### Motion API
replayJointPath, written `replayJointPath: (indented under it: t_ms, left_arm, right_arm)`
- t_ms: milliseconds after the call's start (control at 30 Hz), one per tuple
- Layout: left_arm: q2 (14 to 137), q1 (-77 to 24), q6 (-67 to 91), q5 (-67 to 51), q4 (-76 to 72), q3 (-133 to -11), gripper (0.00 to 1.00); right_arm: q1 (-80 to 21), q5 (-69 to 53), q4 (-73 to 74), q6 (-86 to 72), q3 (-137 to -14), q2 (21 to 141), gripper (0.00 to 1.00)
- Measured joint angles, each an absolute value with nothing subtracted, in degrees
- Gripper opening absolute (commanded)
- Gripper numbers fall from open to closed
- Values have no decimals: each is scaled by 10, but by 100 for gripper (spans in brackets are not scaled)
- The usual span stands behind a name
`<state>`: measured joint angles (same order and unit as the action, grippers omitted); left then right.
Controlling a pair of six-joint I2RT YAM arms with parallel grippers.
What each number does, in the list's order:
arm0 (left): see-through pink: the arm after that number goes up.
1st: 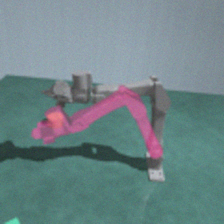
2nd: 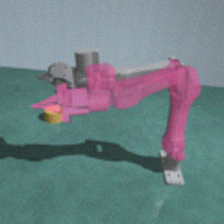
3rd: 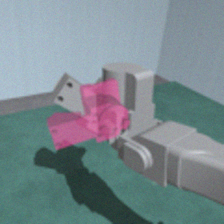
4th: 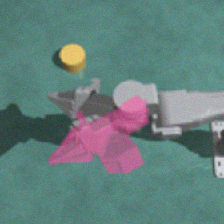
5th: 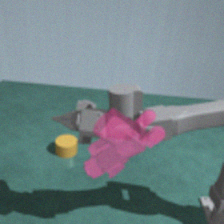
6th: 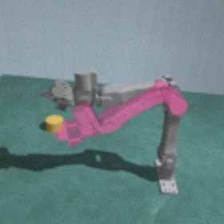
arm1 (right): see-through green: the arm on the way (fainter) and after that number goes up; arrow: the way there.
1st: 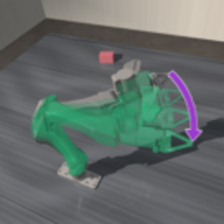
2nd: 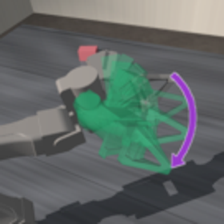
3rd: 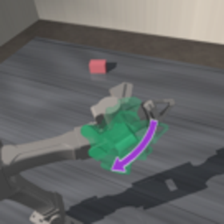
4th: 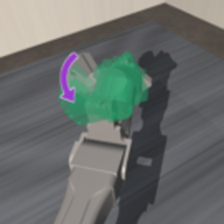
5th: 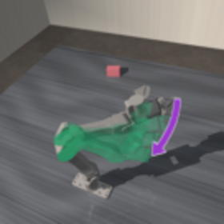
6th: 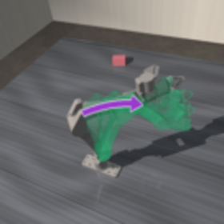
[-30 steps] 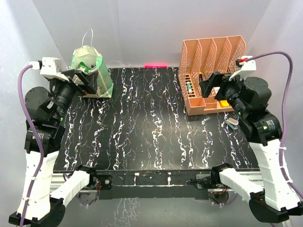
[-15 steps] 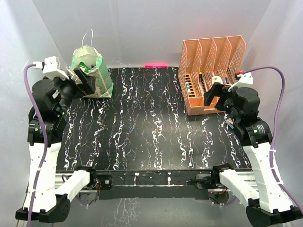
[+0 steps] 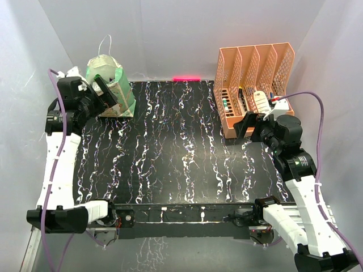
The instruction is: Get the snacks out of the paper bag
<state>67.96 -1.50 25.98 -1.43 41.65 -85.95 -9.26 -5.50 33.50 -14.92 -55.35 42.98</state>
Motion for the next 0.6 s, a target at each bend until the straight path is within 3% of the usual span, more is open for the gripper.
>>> replayJointPath:
  t_ms: [433,600]
  left_arm:
    - [712,50,505,110,372,-863,99]
    - [715,56,512,158,288,-830,98]
  right_arm:
    - [-92,-107,282,-145,-528,416,98]
    - [-92,-112,272,-142,-515,403,98]
